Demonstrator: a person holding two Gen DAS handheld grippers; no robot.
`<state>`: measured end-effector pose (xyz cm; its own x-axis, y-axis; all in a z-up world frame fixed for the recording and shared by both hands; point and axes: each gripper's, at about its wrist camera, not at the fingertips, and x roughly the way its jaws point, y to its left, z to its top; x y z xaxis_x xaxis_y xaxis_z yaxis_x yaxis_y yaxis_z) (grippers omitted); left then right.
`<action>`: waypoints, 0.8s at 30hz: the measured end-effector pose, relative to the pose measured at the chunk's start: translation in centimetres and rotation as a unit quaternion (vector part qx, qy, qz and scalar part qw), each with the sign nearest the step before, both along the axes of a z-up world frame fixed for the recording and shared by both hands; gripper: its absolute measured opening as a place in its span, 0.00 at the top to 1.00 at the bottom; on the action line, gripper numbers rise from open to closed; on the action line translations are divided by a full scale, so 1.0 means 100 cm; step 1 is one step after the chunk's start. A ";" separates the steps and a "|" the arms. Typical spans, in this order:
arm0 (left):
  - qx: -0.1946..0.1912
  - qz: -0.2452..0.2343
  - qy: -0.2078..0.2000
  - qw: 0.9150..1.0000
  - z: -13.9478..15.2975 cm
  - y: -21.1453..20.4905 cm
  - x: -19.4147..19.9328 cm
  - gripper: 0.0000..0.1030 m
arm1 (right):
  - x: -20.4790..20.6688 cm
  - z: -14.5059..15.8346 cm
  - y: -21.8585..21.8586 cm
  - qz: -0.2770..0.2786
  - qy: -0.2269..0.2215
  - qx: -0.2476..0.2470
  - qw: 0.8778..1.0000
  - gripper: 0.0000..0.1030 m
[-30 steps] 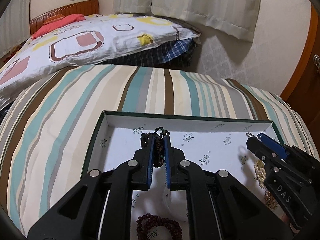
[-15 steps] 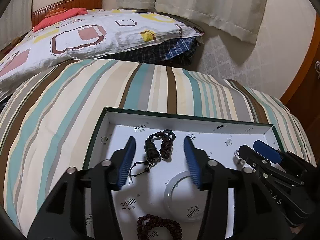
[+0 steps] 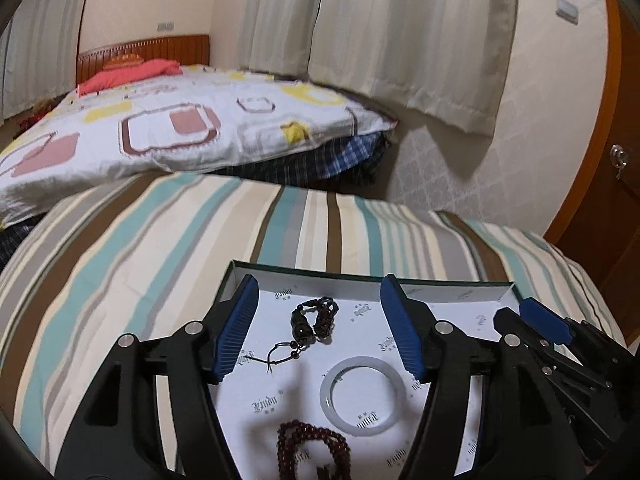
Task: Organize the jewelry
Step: 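Open the left tool to drop the cord while the right tool releases the ring in the box, then withdraw both tools from the box back over the loose jewelry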
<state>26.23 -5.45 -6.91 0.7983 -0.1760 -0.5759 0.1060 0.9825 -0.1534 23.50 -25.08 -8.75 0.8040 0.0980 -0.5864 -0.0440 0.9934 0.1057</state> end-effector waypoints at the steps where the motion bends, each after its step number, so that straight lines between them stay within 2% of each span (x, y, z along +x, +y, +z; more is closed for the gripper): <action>1: 0.000 0.002 -0.006 1.000 0.003 0.001 -0.005 0.40 | -0.004 0.002 0.000 -0.001 -0.004 -0.001 1.000 0.63; 5: -0.005 0.003 -0.019 1.000 0.011 0.005 -0.025 0.40 | -0.028 0.012 -0.004 -0.006 -0.025 -0.003 1.000 0.63; 12: 0.000 0.000 -0.027 1.000 0.015 0.010 -0.061 0.40 | -0.062 0.012 -0.012 -0.019 -0.033 -0.008 0.999 0.63; 24: -0.001 0.001 -0.031 1.000 0.004 0.024 -0.119 0.40 | -0.122 -0.015 -0.028 -0.048 -0.018 -0.012 0.999 0.63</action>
